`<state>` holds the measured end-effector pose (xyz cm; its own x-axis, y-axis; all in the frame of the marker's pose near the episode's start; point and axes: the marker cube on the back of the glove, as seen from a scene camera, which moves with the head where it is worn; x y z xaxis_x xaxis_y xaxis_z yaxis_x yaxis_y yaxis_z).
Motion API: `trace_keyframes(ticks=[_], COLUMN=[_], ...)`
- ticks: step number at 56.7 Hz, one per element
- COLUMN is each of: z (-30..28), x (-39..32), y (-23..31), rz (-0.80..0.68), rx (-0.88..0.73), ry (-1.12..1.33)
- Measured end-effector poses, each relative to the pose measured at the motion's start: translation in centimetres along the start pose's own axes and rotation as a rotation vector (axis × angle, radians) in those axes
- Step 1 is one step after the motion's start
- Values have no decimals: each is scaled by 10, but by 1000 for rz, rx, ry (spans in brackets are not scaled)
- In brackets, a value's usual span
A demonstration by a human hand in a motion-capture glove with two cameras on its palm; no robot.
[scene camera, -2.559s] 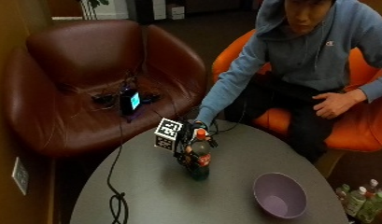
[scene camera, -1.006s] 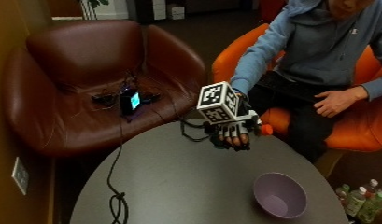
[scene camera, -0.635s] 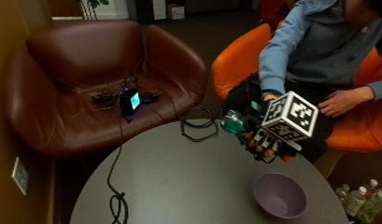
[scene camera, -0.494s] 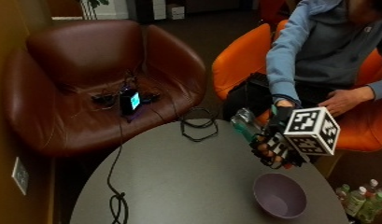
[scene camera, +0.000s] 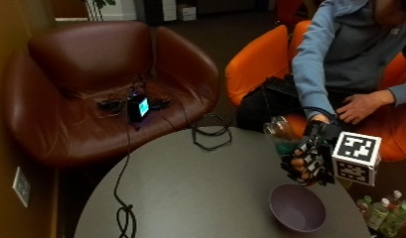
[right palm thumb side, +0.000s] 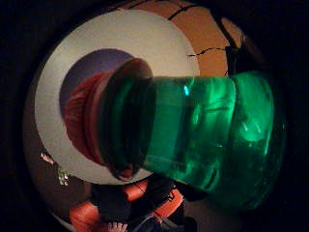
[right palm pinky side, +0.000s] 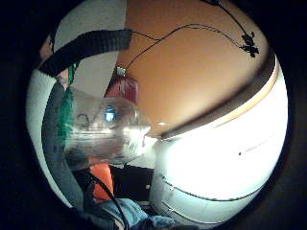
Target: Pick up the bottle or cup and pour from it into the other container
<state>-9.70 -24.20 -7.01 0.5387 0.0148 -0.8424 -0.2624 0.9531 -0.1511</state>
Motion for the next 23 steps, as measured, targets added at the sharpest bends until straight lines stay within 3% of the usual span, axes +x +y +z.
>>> trace_keyframes(ticks=[23], z=[4], x=[-2], y=[-4], rz=[8], rx=[-12], ry=[5])
